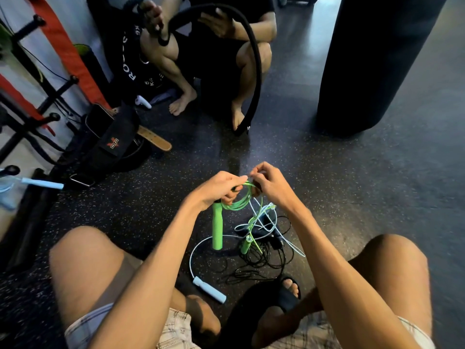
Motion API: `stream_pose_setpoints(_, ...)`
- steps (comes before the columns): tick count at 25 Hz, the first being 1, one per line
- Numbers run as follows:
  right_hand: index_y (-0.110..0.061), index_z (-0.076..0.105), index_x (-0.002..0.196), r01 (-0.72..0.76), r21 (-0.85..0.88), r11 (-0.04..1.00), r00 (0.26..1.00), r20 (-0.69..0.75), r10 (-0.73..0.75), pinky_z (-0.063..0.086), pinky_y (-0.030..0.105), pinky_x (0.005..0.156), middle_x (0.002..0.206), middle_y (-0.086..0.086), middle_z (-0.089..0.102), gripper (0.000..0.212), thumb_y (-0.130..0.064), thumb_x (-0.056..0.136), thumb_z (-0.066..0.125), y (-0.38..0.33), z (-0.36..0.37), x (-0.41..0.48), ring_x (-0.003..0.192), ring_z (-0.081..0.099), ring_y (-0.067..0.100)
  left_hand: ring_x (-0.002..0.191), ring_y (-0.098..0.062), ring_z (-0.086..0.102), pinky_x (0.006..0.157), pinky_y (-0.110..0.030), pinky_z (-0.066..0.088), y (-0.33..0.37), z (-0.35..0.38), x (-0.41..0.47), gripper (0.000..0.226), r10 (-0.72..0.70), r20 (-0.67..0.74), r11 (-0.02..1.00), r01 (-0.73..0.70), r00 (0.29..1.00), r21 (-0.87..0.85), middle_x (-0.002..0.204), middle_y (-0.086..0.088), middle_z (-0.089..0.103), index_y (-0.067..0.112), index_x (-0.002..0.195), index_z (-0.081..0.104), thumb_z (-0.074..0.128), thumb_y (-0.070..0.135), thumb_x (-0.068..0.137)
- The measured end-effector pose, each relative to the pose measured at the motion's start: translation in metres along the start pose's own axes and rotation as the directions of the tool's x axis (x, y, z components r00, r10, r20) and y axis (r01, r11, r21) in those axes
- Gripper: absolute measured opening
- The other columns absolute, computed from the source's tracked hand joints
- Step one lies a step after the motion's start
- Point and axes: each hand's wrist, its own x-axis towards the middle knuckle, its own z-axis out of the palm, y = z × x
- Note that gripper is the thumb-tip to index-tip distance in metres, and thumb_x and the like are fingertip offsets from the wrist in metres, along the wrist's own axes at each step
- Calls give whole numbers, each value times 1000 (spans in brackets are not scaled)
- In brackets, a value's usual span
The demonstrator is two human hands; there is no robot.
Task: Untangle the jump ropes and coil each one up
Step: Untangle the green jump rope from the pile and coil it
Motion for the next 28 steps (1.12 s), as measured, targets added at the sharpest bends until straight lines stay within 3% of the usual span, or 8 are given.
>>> stream_pose_setpoints(3,-14,52,87,-128,-68,989,988,73,133,51,36,64,68,6,64,21,4,87,41,36,-1,-5,59,62,19,38,-8,17,44,-24,14,-1,2,1,42,17,-63,975,-30,998,-218,47,6,20,18,65,33,41,29,104)
stream_pose_setpoints(6,-10,60,91,-133,-271,953,949,242,201,54,32,74,85,6,72,13,2,87,55,72,5,-18,77,66,20,37,-7,16,45,-26,12,9,-3,0,41,45,-101,923,-81,994,-376,46,9,20,19,65,31,40,27,105)
stream_pose_setpoints(9,-6,59,88,-127,-268,955,970,168,176,55,38,79,86,11,74,9,-4,88,68,87,14,-22,77,68,19,38,-8,15,47,-27,12,10,-5,0,40,59,-136,907,-109,989,-406,46,9,19,19,66,32,40,26,105)
stream_pose_setpoints(14,-2,60,86,-153,-49,987,987,30,155,57,24,66,72,4,71,11,2,96,56,67,2,-10,62,70,3,39,-8,18,44,-23,16,-12,-15,1,41,25,-306,960,-108,952,-258,46,9,22,16,66,38,45,29,104)
stream_pose_setpoints(17,6,61,99,-142,137,980,987,-55,151,59,29,66,70,11,66,10,2,98,51,47,-17,4,59,69,12,41,-8,21,49,-26,16,-25,-20,-5,40,-20,-269,989,-20,963,-144,46,9,27,14,69,43,44,36,103)
stream_pose_setpoints(19,7,63,104,-123,109,986,983,-122,136,58,35,62,63,8,61,17,3,99,46,40,-28,11,51,64,11,43,-10,21,52,-27,16,-30,-21,-11,43,-52,-162,992,33,985,-119,47,8,27,13,71,47,43,44,102)
stream_pose_setpoints(23,3,66,104,-82,-31,996,978,-194,74,47,26,47,56,1,54,23,2,100,43,38,-32,11,42,51,9,46,-15,21,51,-27,24,-25,-19,-17,49,-24,8,991,25,1000,-134,49,1,22,15,67,49,41,50,100)
stream_pose_setpoints(28,7,62,110,-34,101,994,972,-227,56,48,25,43,62,6,55,20,0,101,46,5,-39,9,43,51,10,42,-9,23,49,-24,20,-24,-9,-6,42,-20,-91,986,5,996,-168,49,4,26,11,72,50,43,38,103)
